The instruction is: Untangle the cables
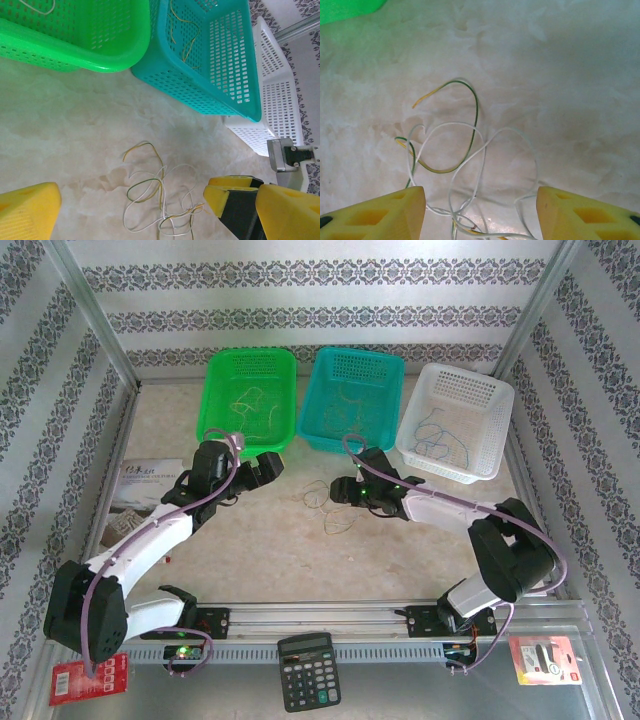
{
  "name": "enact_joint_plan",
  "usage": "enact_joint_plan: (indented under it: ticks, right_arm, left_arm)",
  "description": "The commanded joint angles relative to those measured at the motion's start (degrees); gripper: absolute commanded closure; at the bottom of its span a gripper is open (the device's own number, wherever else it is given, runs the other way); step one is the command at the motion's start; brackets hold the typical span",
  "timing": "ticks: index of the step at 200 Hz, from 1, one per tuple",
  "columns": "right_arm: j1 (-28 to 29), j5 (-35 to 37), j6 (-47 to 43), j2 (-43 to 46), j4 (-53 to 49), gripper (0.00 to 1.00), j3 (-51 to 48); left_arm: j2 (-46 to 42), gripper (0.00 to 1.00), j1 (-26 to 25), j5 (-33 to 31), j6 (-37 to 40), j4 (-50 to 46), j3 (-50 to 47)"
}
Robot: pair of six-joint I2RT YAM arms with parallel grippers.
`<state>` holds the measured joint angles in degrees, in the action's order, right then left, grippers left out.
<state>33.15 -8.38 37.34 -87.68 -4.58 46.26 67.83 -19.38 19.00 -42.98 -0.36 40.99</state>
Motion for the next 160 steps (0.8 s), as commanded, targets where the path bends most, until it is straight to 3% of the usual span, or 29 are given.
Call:
enact_joint_plan:
  ticks: [1,65,160]
  right_arm:
    - [-0.19,1.31,-0.76,-1.0,-0.73,0.39,1.53]
    - [-1.54,0.31,-0.34,0.24,-0.28,0.4,-0.08]
    - [-1.97,-1.25,-0.07,0.89,0.1,0.46,-1.46]
  left_arm:
    - [-1.14,0.0,0.43,-1.88,-0.1,-2.85,0.87]
    - [-4.26,0.0,0.56,-5.89,3.11,-7.78,6.6]
    - [-3.93,0.0,0.5,-2.97,1.33,-5.69,7.72]
